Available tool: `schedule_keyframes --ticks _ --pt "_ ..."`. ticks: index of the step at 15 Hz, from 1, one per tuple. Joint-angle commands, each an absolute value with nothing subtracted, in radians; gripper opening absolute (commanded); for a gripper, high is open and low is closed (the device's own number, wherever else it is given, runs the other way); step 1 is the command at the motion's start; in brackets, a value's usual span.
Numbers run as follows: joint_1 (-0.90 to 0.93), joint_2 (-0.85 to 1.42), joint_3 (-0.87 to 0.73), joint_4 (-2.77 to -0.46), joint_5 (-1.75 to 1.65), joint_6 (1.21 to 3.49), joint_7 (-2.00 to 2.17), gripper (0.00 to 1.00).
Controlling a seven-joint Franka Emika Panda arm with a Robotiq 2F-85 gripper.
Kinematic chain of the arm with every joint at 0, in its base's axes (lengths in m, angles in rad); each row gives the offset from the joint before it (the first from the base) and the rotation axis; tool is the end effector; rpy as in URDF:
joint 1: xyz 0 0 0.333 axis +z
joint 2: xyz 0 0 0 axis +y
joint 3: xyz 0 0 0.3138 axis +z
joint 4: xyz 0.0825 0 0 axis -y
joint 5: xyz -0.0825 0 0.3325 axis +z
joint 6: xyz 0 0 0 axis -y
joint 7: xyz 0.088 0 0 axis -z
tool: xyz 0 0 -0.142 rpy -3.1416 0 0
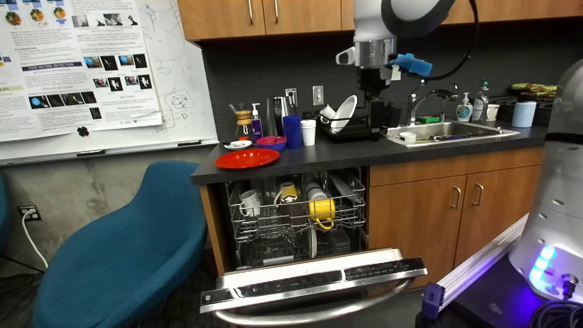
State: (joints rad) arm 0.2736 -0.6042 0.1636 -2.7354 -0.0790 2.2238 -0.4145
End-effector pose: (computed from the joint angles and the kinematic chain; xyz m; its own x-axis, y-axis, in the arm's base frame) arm 0.2899 0.1268 0.3963 0.6423 0.7664 0.0092 0.7533 -0.6334 0.1773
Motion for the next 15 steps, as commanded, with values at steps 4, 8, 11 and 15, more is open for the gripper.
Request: schedule_keyframes --ticks 4,8,11,15 --pt "0.26 -0.339 0.221 -2.373 -0.152 2.235 -0.3 1.0" --pt "0.239 -0.162 0.243 -2.134 -0.211 2.201 -0.259 1.0" --pt "0.231 -0.08 0.233 -2.005 -0.246 2.15 -0.26 1.0" --pt "0.209 -0.019 0.217 -1.897 -0.303 2.14 -0.263 1.0"
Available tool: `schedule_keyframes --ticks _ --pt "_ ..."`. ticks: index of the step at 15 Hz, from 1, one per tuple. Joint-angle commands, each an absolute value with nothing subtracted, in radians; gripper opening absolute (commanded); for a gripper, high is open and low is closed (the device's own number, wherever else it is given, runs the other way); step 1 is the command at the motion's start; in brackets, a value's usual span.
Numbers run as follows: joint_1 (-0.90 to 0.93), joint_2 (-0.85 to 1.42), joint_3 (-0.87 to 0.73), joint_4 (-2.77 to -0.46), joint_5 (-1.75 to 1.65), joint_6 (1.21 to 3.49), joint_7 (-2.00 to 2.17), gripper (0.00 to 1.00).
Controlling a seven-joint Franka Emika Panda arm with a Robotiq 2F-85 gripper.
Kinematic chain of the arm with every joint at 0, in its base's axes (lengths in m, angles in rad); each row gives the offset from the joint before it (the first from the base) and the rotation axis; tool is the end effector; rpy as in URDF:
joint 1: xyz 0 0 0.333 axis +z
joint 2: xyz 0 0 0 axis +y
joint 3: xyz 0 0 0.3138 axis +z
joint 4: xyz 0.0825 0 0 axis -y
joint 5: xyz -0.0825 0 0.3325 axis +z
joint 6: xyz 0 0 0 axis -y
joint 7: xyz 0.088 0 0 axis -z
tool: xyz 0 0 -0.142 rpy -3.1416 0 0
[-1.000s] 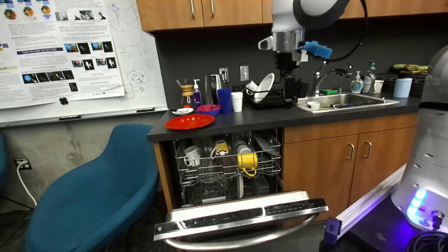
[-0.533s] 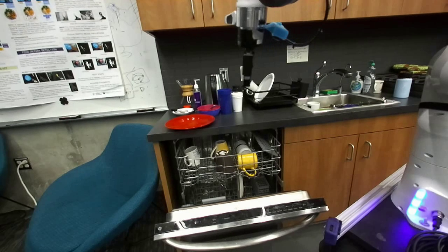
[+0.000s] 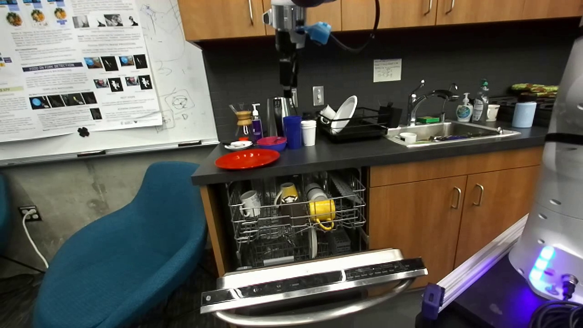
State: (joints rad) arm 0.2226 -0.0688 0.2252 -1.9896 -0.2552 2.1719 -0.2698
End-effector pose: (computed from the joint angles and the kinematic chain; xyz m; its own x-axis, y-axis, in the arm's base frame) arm 0.4777 0.2132 0.5009 0.6436 0.7501 0.1520 0.6919 -0.6552 0.3033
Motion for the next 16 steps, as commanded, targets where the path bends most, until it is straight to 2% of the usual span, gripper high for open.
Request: schedule_keyframes --ticks 1,16 --pt "0.204 -0.005 0.213 -1.877 -0.316 2.144 -0.264 1.0" --pt "0.239 0.262 0.208 -1.673 -0.423 2.22 -0.313 1.0"
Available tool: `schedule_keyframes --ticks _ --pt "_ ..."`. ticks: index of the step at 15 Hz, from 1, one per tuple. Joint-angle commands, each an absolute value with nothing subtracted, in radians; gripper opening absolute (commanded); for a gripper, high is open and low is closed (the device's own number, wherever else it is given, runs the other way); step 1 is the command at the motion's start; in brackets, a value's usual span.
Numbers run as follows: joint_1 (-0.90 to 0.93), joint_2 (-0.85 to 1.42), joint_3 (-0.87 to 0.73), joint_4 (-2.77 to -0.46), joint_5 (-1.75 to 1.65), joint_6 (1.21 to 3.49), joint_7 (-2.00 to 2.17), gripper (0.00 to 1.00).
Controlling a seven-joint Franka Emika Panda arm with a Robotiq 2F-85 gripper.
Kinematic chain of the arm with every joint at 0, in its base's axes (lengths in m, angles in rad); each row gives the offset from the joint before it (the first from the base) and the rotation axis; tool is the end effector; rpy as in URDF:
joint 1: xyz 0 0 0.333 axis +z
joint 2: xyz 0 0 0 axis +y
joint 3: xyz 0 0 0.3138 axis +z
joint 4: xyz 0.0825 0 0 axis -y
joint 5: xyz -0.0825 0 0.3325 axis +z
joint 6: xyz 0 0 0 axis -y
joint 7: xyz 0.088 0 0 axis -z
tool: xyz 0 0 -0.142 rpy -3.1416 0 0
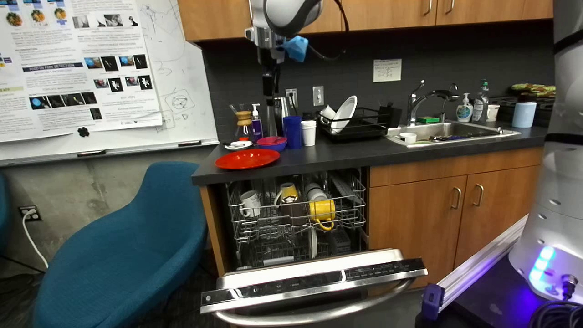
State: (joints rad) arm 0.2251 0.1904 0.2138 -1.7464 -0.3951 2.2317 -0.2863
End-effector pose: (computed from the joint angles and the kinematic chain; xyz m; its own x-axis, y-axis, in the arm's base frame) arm 0.5622 0.2302 0.4790 0.5789 0.7999 0.1581 0.7108 -0.5901 0.3829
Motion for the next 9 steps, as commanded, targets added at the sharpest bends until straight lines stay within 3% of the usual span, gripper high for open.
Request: schedule_keyframes --ticks 1,9 --pt "0.244 0.282 0.205 -1.661 -0.431 2.217 -0.314 1.0" --pt "0.273 0.457 0.168 -1.546 -0.507 2.214 -0.319 1.0"
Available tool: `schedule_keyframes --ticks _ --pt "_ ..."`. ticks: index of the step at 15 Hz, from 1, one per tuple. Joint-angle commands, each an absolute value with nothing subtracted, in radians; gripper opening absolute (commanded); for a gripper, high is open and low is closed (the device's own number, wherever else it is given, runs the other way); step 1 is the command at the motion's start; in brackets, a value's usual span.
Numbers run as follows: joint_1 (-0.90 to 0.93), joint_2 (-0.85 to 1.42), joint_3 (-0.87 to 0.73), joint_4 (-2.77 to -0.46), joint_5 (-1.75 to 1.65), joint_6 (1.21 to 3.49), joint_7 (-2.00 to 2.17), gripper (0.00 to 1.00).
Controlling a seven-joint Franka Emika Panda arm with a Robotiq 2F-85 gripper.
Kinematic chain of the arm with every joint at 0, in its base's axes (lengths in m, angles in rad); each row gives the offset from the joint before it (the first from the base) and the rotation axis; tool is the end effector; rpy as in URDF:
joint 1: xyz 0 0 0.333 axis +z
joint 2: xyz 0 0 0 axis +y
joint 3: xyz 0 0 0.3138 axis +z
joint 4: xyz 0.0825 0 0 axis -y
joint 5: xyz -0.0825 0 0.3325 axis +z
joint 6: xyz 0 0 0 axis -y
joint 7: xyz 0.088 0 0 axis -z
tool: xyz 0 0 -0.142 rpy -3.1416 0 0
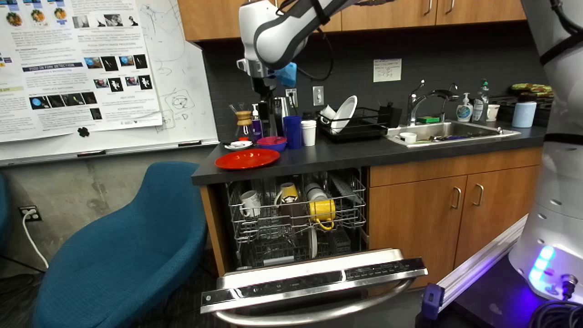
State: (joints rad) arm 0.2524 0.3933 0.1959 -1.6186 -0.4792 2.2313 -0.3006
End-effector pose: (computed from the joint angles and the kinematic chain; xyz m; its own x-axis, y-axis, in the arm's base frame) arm 0.6049 0.2439 0.4125 0.5450 0.8355 0.0702 0.7563 -0.5259 0.3891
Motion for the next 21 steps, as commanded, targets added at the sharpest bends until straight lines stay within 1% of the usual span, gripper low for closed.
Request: schedule_keyframes --ticks 1,6,11,16,21 --pt "0.277 0.469 0.162 -1.543 -0.517 2.222 -0.316 1.0" --pt "0.288 0.521 0.131 -1.509 -0.549 2.239 -0.304 1.0" --pt "0.311 0.578 0.092 -1.466 -0.651 2.285 -0.292 1.0" --pt "0.302 0.676 0.074 -1.363 -0.676 2.282 -0.305 1.0" --pt "0.298 0.796 0.027 -1.196 -0.692 2.269 -0.332 1.0"
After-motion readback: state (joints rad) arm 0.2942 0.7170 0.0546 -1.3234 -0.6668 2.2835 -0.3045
